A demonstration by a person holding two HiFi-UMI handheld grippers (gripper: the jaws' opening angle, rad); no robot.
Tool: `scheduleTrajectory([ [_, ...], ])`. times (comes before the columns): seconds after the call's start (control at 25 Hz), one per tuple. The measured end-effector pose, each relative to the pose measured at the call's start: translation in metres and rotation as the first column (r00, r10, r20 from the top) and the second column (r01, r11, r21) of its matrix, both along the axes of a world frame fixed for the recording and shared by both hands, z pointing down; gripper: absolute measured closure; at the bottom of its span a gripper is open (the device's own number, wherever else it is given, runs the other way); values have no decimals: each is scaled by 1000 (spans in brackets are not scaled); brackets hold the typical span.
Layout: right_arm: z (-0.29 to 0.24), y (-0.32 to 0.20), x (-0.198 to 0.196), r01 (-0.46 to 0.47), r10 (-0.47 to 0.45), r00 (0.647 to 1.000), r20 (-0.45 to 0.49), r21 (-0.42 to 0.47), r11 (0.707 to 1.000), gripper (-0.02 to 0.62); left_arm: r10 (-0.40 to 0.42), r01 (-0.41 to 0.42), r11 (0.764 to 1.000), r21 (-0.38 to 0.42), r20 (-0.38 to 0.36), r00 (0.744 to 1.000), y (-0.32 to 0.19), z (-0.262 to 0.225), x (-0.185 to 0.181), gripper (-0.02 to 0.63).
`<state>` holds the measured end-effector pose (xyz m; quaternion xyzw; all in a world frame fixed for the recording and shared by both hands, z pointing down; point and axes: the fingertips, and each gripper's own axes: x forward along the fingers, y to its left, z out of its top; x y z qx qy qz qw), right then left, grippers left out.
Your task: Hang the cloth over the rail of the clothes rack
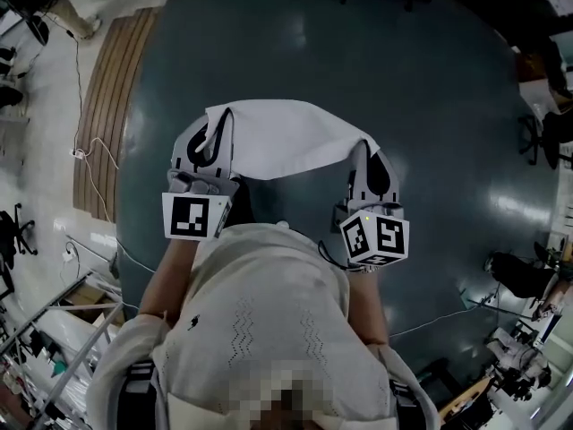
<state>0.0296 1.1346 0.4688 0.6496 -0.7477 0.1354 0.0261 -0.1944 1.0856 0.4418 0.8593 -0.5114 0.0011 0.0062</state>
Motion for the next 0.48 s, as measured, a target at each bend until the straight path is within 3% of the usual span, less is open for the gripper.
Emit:
scheduleTrajectory([
  [0.12, 3, -49, -32, -8, 8, 1000, 10, -16, 1000, 571, 26, -25, 999, -21, 39, 999, -48, 9, -30, 587],
  [0.24, 6, -93, -64, -34, 34, 999, 22, -27, 999, 571, 27, -27, 1000, 2, -15, 1000, -99, 1, -59, 588],
  [0.48, 2, -160, -103, -23, 23, 1000, 5, -43, 999, 571, 51, -51, 999, 14, -5, 999, -178, -5, -99, 587],
])
